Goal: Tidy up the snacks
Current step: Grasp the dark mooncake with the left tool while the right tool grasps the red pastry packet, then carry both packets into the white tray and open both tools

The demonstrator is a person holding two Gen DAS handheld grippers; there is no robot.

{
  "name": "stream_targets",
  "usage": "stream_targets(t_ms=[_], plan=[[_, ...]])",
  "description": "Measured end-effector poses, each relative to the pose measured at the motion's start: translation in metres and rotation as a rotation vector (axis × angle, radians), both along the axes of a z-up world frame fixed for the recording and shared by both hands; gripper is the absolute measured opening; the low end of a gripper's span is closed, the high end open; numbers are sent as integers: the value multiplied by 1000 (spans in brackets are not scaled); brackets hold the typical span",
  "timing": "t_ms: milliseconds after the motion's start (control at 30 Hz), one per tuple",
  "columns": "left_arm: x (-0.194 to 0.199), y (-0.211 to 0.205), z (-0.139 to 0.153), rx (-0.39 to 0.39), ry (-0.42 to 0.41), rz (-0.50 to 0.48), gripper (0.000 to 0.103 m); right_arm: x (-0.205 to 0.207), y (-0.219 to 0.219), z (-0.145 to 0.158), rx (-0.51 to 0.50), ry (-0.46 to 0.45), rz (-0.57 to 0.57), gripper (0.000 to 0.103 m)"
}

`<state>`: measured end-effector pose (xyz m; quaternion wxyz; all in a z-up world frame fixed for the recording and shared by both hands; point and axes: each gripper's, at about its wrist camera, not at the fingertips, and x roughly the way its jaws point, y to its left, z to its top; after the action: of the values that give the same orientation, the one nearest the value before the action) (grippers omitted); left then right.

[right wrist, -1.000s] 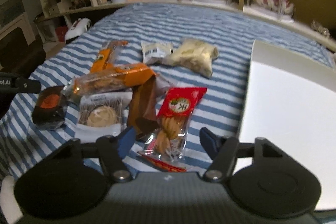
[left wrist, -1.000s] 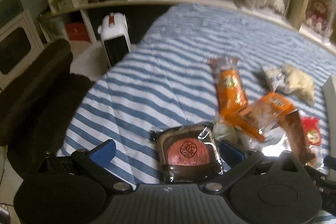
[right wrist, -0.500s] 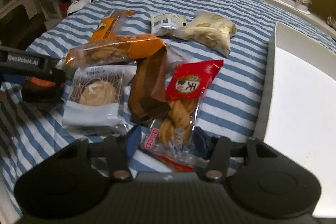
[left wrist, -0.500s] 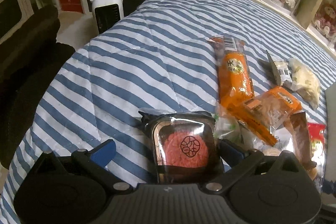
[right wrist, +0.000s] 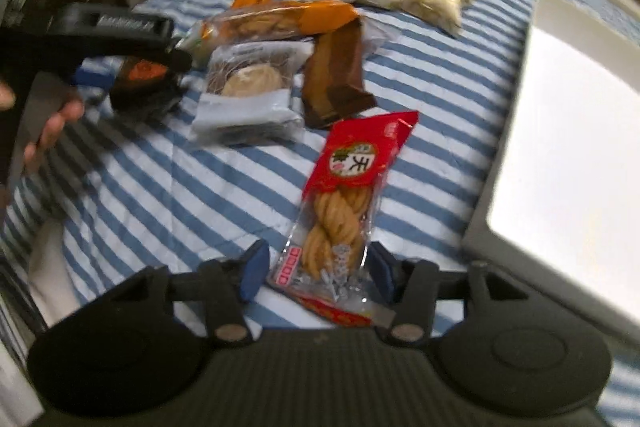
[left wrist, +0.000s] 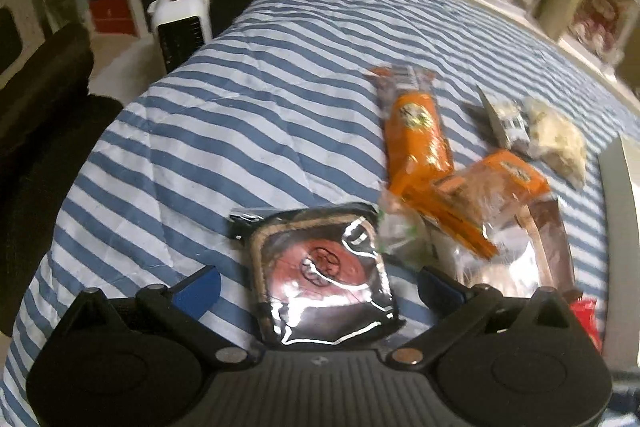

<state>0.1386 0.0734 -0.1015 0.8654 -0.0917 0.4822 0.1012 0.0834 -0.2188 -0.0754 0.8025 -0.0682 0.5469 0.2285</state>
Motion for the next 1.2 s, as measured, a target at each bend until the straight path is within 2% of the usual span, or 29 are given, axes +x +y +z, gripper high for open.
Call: stream_targets(t_ms=[100,200,333,433,533,633,700,933,1200], plan=[[3,-7,-7,54,31,-31,103,13,2,-3,33,-7,-69,73],[6,-3,-15,95,59,11,103,25,9,-10,20,-18,-99,71],[8,9,-16,47,76,46,103,24,9,-17,-30,-29,-96,61],[6,16,-13,17,54,68,103,25,12,-20,-26,-36,-96,52],[4,18,-12,-7,38,82,98,26,10,-20,-18,-35,-105,49],[3,14,-7,-14,23,60,87,23,5,-17,-9,-33,-110,48],[0,10,-3,-18,9,20,70,21,2,-12,-2,-41,-110,47],[-11,7,5,-15,5,21,68,15,-13,5,35,-87,-138,46],[-33,7,30,18,-85,28,67,13,-22,30,105,-183,-148,45]])
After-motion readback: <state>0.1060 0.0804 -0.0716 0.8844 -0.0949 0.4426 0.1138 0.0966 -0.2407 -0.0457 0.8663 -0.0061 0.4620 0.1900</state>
